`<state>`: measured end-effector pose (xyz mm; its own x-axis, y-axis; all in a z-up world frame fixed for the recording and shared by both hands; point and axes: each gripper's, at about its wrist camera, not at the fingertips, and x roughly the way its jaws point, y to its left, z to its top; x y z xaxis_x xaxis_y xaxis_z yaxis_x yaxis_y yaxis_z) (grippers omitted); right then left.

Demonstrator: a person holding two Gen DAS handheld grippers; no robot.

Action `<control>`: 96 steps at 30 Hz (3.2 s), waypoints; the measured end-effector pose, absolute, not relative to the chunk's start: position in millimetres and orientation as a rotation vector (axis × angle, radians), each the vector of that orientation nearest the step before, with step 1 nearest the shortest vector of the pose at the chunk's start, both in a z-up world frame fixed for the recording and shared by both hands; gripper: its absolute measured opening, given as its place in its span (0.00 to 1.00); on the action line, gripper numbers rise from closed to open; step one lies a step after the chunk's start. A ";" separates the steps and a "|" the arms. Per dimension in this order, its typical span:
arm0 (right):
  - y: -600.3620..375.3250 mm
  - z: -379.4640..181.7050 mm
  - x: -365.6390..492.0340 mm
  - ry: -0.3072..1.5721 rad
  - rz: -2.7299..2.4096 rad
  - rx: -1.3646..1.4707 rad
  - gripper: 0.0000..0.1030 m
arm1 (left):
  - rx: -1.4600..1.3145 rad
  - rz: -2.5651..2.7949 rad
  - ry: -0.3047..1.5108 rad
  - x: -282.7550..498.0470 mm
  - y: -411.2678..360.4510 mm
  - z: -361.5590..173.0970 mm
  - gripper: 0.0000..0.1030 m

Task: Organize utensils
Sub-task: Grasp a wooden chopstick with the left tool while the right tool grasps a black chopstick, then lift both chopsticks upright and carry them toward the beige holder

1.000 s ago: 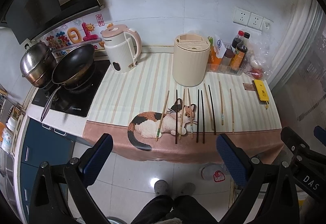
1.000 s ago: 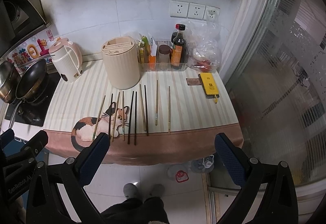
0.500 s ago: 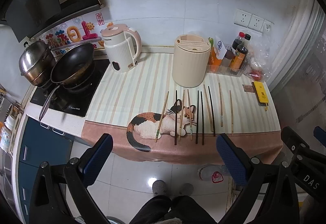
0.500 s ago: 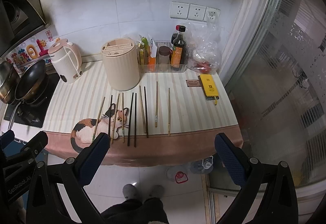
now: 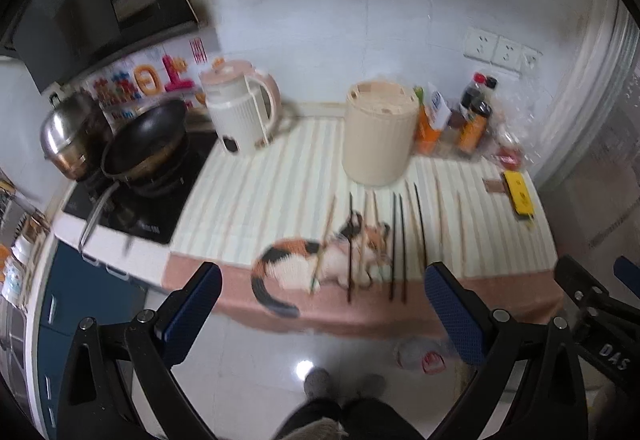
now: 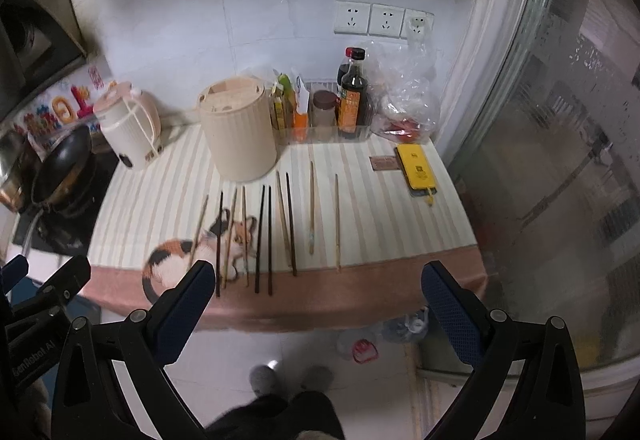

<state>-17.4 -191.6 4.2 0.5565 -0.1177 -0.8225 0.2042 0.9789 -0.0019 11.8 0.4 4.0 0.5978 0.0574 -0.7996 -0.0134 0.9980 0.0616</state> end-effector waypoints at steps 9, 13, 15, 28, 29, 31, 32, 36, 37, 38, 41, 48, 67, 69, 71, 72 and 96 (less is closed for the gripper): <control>-224.0 -83.4 46.8 1.023 -0.179 0.138 0.83 | 0.087 0.176 0.894 70.4 3.6 -60.1 1.00; -236.0 -132.8 80.0 1.114 -0.125 0.176 0.57 | 0.086 0.218 0.965 98.9 14.1 -102.1 1.00; -237.7 -157.9 95.7 1.153 -0.106 0.184 0.49 | 0.089 0.239 1.024 118.2 22.3 -128.5 1.00; -227.3 -280.2 206.5 1.411 -0.032 0.254 0.31 | 0.084 0.057 1.448 215.3 34.8 -290.4 0.64; -226.8 -285.2 213.3 1.427 -0.039 0.256 0.31 | 0.087 0.042 1.460 218.3 33.8 -296.9 0.60; -227.7 -296.0 228.7 1.452 -0.053 0.262 0.31 | 0.102 0.022 1.482 229.2 29.7 -307.6 0.57; -227.3 -301.0 236.9 1.460 -0.057 0.261 0.31 | 0.103 0.013 1.489 231.5 28.6 -311.0 0.51; -221.6 -318.5 263.5 1.498 -0.076 0.224 0.31 | 0.097 -0.013 1.485 235.6 25.2 -312.5 0.32; -220.2 -321.8 266.3 1.503 -0.081 0.218 0.31 | 0.085 -0.024 1.485 236.0 24.6 -310.8 0.18; -218.6 -326.4 271.6 1.510 -0.090 0.208 0.31 | 0.074 -0.028 1.486 236.3 24.5 -309.5 0.05; -214.2 -337.3 280.2 1.531 -0.115 0.179 0.29 | 0.060 -0.011 1.478 244.0 28.5 -310.2 0.05; -207.6 -344.0 261.6 1.575 -0.145 0.138 0.00 | -0.075 -0.044 1.527 248.2 53.8 -304.6 0.05; -189.1 -331.9 274.5 1.559 -0.146 0.251 0.22 | 0.004 -0.112 1.537 243.9 37.9 -290.2 0.25; -180.7 -331.1 271.7 1.569 -0.168 0.190 0.05 | 0.001 -0.108 1.536 246.0 26.6 -294.1 0.25; -174.5 -340.3 269.0 1.572 -0.176 0.178 0.05 | 0.004 -0.100 1.536 244.9 13.5 -293.6 0.25; -173.5 -340.1 264.3 1.584 -0.180 0.175 0.05 | 0.013 -0.093 1.535 243.9 11.1 -293.4 0.25; -203.7 -371.0 298.8 1.773 -0.102 0.094 0.06 | 0.009 0.021 1.534 270.2 -18.8 -299.6 0.04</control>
<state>298.8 -203.7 -371.0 -0.2031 0.0073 -0.9791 0.1195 0.9927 -0.0174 270.2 -18.8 -299.6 0.0362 0.0190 -0.9992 -0.0079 0.9998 0.0187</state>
